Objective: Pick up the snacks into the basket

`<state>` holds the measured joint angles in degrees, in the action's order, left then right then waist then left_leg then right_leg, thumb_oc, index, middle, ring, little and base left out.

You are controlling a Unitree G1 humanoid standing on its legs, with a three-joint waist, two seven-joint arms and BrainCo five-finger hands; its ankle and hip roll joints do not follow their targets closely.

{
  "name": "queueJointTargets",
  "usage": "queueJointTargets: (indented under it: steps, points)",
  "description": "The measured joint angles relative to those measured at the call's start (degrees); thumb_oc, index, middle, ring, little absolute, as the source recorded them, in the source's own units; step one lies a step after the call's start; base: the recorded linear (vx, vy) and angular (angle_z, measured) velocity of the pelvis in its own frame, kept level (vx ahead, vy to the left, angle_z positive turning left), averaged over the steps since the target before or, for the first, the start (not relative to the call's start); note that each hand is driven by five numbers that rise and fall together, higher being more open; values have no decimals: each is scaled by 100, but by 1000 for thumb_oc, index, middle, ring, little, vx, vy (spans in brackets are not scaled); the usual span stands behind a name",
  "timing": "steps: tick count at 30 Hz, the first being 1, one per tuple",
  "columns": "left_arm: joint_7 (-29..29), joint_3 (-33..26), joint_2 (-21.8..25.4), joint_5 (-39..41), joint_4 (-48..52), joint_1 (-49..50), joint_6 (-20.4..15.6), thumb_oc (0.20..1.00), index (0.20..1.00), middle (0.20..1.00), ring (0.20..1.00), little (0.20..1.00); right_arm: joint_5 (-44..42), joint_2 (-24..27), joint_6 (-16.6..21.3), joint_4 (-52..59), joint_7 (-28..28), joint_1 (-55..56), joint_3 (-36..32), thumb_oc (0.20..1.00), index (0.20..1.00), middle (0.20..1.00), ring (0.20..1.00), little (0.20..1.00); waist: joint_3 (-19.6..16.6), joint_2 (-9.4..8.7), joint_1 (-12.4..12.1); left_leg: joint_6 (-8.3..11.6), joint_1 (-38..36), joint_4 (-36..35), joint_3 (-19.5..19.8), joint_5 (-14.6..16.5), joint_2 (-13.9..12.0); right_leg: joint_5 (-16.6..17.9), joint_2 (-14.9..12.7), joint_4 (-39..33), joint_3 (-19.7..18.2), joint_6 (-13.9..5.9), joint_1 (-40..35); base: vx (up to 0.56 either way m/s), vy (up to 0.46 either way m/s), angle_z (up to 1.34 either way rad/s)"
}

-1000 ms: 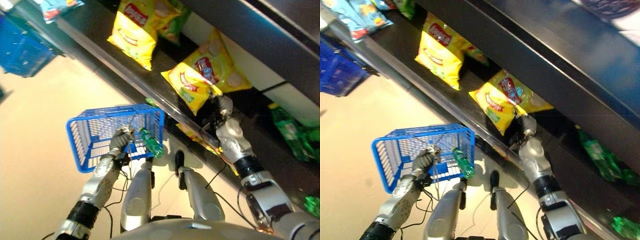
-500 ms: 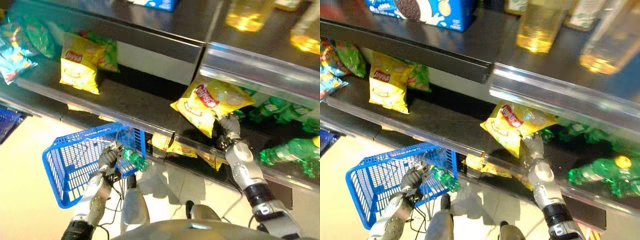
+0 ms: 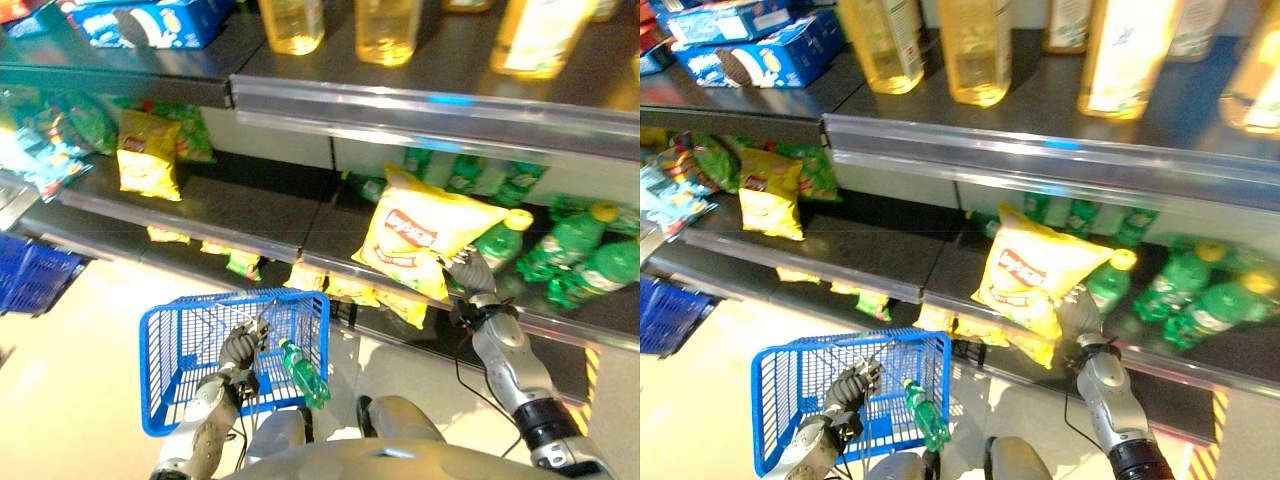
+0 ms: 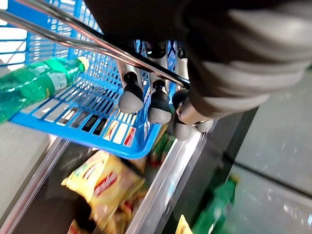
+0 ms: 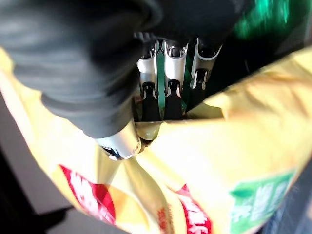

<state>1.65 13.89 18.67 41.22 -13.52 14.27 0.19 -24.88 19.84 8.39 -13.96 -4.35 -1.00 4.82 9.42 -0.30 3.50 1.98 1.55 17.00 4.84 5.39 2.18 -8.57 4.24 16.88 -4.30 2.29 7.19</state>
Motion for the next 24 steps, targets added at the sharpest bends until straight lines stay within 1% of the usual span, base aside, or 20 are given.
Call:
queueJointTargets:
  steps: [1,2,3,5,6,7,8,11,12,13,14,15,17,18,19,20,21,22,23,24]
  points:
    - [-11,26,7,-26,0,-2,0,200,200,200,200,200,2,-2,6,1,0,3,-4,200,200,200,200,200,-24,-12,40,0,-101,-111,12,18,6,70,-3,-49,84,-34,5,-103,109,-21]
    - [-42,36,14,-112,8,-31,0,200,200,200,200,200,20,-30,10,3,6,11,-33,200,200,200,200,200,-39,-29,46,-16,-203,-329,131,90,19,248,74,-110,28,128,-11,-123,106,-17]
    - [-47,50,-44,-244,6,-134,4,200,200,200,200,200,49,-62,26,9,3,33,-105,200,200,200,200,200,-63,1,60,17,-197,-525,263,125,-32,440,161,-269,50,386,9,-119,96,-13]
    - [-68,81,-76,-396,4,-292,4,200,200,200,200,200,72,-65,27,7,2,117,-132,200,200,200,200,200,-66,-3,98,64,-94,-561,309,156,-103,547,190,-433,177,389,39,-241,225,10]
    - [-90,80,-98,-460,5,-340,2,200,200,200,200,200,91,-65,27,6,2,154,-137,200,200,200,200,200,-71,1,159,53,-84,-650,297,149,-84,606,193,-480,242,375,32,-275,271,30]
    - [-117,78,-140,-508,9,-423,-1,200,200,200,200,200,170,-66,27,4,8,193,-108,200,200,200,200,200,-110,3,202,-18,-85,-946,322,54,-57,651,189,-560,283,353,76,-147,136,14]
    - [-122,80,-160,-540,9,-456,-6,200,200,200,200,200,199,-82,26,0,19,209,-67,200,200,200,200,200,-144,-54,204,-51,-60,-975,307,32,-38,693,159,-560,242,288,150,-164,164,-6]
    - [-126,89,-251,-563,11,-632,-20,200,200,200,200,200,398,-83,31,1,103,215,108,200,200,200,200,200,-213,-98,197,-101,211,-939,242,-80,41,809,78,-534,174,98,458,-253,170,-23]
    - [-131,122,-222,-561,19,-689,-21,200,200,200,200,200,533,-8,42,2,176,228,334,200,200,200,200,200,-212,-182,219,-191,263,-975,126,-169,172,949,65,-551,-13,29,572,-270,162,-67]
    - [-167,126,-187,-559,31,-744,-22,200,200,200,200,200,843,281,42,1,343,190,768,200,200,200,200,200,-196,-216,164,-260,337,-1013,43,-216,206,1104,60,-730,-172,-172,637,-176,118,-80]
    - [-175,118,-175,-559,34,-753,-22,200,200,200,200,200,1026,422,35,-12,463,158,985,200,200,200,200,200,-162,-203,125,-249,330,-1095,-47,-296,119,1043,0,-807,-91,-287,642,-130,63,-73]
    - [-193,135,-135,-556,57,-761,-22,200,200,200,200,200,1345,553,29,-48,636,141,1260,200,200,200,200,200,-124,-217,147,-303,387,-1113,-175,-365,82,1015,-117,-747,140,-516,710,-144,67,-43]
    - [-226,246,-44,-553,61,-801,-22,200,200,200,200,200,1705,721,28,-61,852,142,1657,200,200,200,200,200,-52,-225,187,-383,471,-1084,-222,-420,81,843,-307,-269,187,-726,778,-206,59,-22]
    - [-282,329,-3,-553,96,-835,-22,200,200,200,200,200,1938,845,32,-94,970,85,1881,200,200,200,200,200,-21,-232,149,-365,625,-1013,-247,-448,43,509,-376,234,201,-859,824,-205,-3,-9]
    - [-340,450,57,-554,130,-895,-22,200,200,200,200,200,2292,1064,28,-114,1109,-23,2266,200,200,200,200,200,17,-170,14,-311,736,-1026,-202,-537,-1,239,-405,340,149,-833,787,-156,-15,-6]
    - [-372,576,163,-549,152,-1004,-26,200,200,200,200,200,2486,1207,35,-105,1221,-148,2544,200,200,200,200,200,28,-249,-24,-277,829,-1056,-169,-633,20,212,-454,69,160,-830,641,-263,-28,-4]
    - [-401,648,201,-545,155,-1216,-28,200,200,200,200,200,2773,1281,43,-185,1354,-470,2849,200,200,200,200,200,197,-231,-160,-216,1043,-1050,-77,-776,-2,359,-443,-472,114,-582,499,-199,-19,9]
    - [-401,690,202,-541,155,-1348,-30,200,200,200,200,200,2891,1287,44,-296,1387,-733,3002,200,200,200,200,200,340,-180,-151,-192,1168,-1011,-36,-828,-31,459,-419,-563,144,-559,529,-316,-37,26]
    - [-387,822,272,-490,152,-1625,-33,200,200,200,200,200,3058,1355,38,-497,1399,-1143,3397,200,200,200,200,200,613,-140,-170,-156,1284,-1010,17,-911,-39,533,-410,-491,186,-439,665,-120,-16,27]
    - [-384,889,256,-418,152,-1720,-35,200,200,200,200,200,3234,1375,34,-540,1431,-1416,3580,200,200,200,200,200,691,-112,-267,-137,1366,-1027,13,-951,-46,543,-374,-385,197,-404,795,-131,-22,11]
